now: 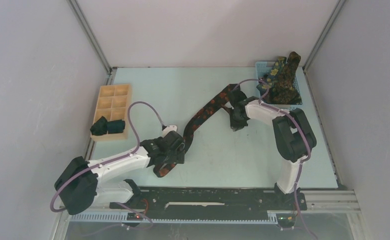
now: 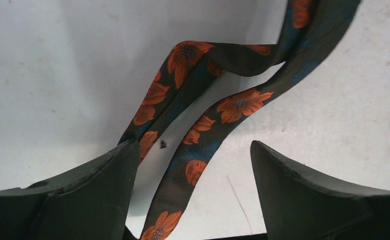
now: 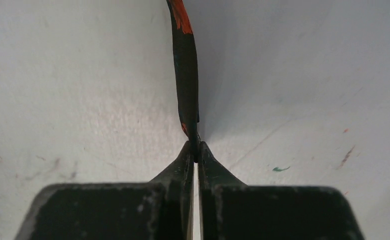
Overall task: Roll the ties
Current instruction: Flatten out the tie at the center of the board.
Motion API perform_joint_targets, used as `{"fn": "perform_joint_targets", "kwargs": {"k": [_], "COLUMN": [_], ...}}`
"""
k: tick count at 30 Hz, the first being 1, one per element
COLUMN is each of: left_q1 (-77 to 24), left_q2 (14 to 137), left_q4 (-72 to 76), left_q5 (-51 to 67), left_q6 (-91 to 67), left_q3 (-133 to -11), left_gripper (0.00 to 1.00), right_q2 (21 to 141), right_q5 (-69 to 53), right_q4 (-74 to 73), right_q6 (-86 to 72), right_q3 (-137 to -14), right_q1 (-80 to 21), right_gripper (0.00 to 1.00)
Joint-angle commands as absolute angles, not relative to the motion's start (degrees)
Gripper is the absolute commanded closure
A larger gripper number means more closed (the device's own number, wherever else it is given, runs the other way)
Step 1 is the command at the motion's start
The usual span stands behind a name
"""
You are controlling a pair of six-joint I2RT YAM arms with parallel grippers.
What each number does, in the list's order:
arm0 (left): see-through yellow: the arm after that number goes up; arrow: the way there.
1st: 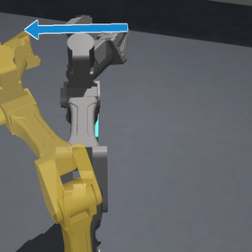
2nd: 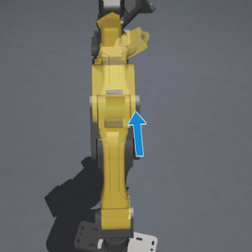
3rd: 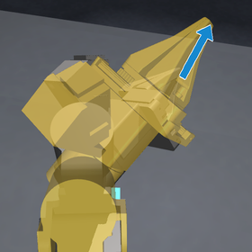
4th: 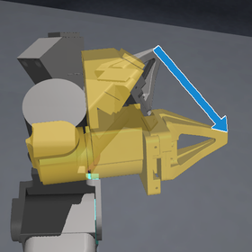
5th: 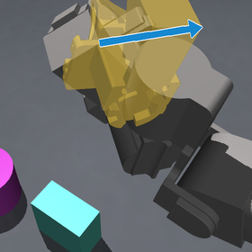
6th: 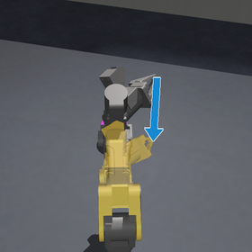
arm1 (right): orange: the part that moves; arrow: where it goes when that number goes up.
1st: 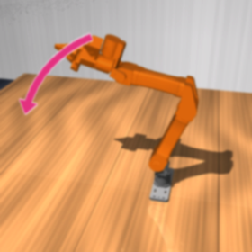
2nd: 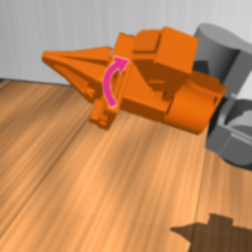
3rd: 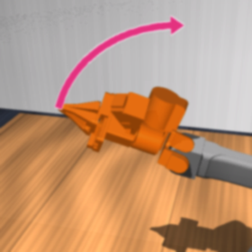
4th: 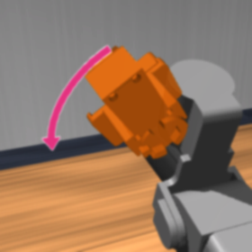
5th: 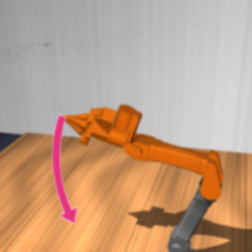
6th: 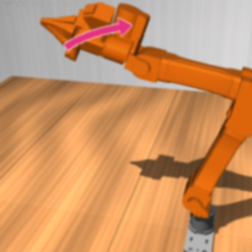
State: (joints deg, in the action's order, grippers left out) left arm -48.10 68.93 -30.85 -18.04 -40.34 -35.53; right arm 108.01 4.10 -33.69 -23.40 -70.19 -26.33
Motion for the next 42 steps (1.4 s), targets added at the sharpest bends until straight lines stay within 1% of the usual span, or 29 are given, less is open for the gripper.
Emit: {"fn": "perform_joint_targets", "kwargs": {"k": [1,3,6,11,15,19,21,22,24,25,26,27,29,32,35,42], "left_q1": [-44.75,-43.17,-40.06,-36.19,-34.73,-33.81,-33.39,-33.07,-32.33,-31.96,-31.6,-31.3,-31.03,-30.94,-31.02,-31.09], "left_q2": [65.4,63.74,62.06,59.28,58.28,58.07,57.48,57.14,56.28,55.57,54.85,53.72,51.36,47.19,42.43,34.12], "left_q4": [-29.1,-29.05,-29.45,-30.11,-30.6,-31.35,-32.54,-33.14,-34.36,-35.08,-35.96,-36.72,-37.82,-39.33,-40.71,-37.11], "left_q5": [-16.48,-15.76,-14.54,-12.87,-12.57,-12.6,-13.89,-14.73,-16.67,-17.68,-18.84,-19.91,-21.49,-23.25,-24.22,-19.7], "left_q6": [-39.76,-39.54,-39.05,-38.59,-39.37,-40.83,-42.34,-43.23,-45.22,-46.32,-47.43,-48.47,-50.25,-51.04,-50.6,-48.44], "left_q3": [-33.31,-32.04,-30.52,-29.19,-28.79,-28.1,-27.55,-27.25,-26.42,-26.03,-25.64,-25.32,-24.97,-25.52,-26.57,-24.82], "left_gripper": [0.13,0.13,0.14,0.15,0.16,0.16,0.17,0.19,0.23,0.23,0.23,0.23,0.23,0.22,0.2,0.18], "right_q2": [109.36,111.06,116.41,125.53,132.92,137.24,138.5,139.11,139.91,139.95,139.7,138.9,135.9,131.59,129.51,135.25], "right_q5": [6.9,9.16,13.09,14.12,14.95,15.02,14.65,14.53,15.03,15.15,14.91,14.39,12.42,7.01,-1.08,-18.18], "right_q4": [-32.04,-33.42,-38.06,-45.63,-52.04,-55.19,-55.18,-55.3,-55.46,-55.46,-55.52,-55.36,-54.07,-50.11,-44.76,-40.36], "right_q6": [-21.18,-19.3,-16.66,-12.88,-11.64,-11.6,-11.35,-11.31,-11.5,-11.57,-11.69,-11.96,-12.55,-13.5,-14.5,-17.77], "right_q3": [-76.22,-80.5,-91.77,-107.66,-119.07,-127.82,-130.98,-132.93,-136.87,-138.31,-139.24,-139.5,-137.87,-131.51,-125.53,-125.3], "right_q1": [-23.88,-23.14,-21.89,-20.48,-18.72,-17.32,-16.85,-16.59,-16.19,-16.17,-16.28,-16.45,-17.45,-20.01,-22.89,-28.11], "right_gripper": [1.0,1.0,1.0,1.0,0.95,0.92,0.87,0.81,0.62,0.54,0.5,0.48,0.47,0.48,0.49,0.52]}}
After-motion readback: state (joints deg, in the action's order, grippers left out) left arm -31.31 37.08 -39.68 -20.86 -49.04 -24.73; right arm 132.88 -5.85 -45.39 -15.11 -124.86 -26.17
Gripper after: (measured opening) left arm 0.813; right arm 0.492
